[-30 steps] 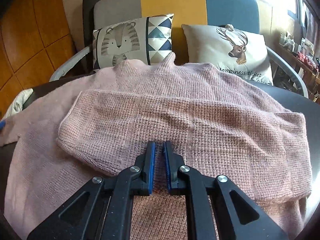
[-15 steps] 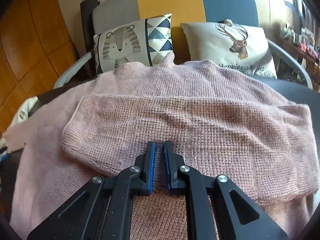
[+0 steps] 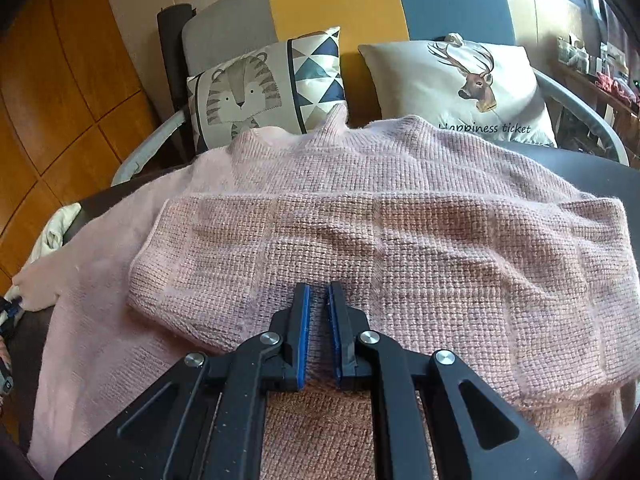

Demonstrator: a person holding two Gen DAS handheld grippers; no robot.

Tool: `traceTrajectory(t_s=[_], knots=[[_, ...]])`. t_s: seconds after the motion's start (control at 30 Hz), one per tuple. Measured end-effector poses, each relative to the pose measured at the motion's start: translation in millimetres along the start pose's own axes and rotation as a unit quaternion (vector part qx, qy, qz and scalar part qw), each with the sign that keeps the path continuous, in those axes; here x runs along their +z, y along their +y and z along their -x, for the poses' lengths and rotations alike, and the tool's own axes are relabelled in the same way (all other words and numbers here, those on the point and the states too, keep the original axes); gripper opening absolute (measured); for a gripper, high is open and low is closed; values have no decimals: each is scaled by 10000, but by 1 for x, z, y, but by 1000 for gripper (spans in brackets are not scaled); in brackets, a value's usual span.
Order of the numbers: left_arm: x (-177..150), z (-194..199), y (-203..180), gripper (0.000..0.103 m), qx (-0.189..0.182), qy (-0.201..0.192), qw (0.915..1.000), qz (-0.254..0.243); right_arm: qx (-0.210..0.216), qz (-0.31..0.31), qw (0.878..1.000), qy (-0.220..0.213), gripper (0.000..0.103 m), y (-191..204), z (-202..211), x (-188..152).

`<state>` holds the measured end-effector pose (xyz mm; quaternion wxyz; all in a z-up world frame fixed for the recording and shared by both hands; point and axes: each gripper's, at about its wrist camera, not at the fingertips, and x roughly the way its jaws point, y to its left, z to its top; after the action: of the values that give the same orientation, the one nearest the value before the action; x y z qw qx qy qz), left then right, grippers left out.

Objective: Fold clothes

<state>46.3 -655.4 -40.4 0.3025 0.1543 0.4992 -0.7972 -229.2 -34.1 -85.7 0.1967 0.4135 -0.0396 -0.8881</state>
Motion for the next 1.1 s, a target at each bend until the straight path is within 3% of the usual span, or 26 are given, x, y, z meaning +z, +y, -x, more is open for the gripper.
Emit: traceTrajectory(t_s=[0.17,0.37,0.53,0.57,0.67,0.83,0.97,1.1], knots=[[5,19,-93,4,-863,-144,9930,-797,31,-53,10000,-5,10,-1,1,0],[-16,22,-223,4,-1719,185,9674,-1849,112,-86,9998,154,10,-2,3,4],[-82,15,-310,4,-2179,702,9392,-2558,83,-152,9993,343,16,-7,18,6],[-100,13,-326,4,-2255,833,9320,-2711,112,-245,9988,413,20,-11,21,4],[-166,11,-367,4,-2446,1243,9068,-3201,281,-517,9973,442,21,-24,34,-4],[-285,8,-385,4,-2428,1891,8717,-3812,511,-937,9938,316,21,-42,55,-17],[-356,-2,-378,4,-2298,2456,8466,-4125,747,-1347,9876,297,21,-58,63,-26],[-404,-13,-368,4,-2179,2788,8360,-4193,1048,-1637,9807,227,21,-70,64,-32]])
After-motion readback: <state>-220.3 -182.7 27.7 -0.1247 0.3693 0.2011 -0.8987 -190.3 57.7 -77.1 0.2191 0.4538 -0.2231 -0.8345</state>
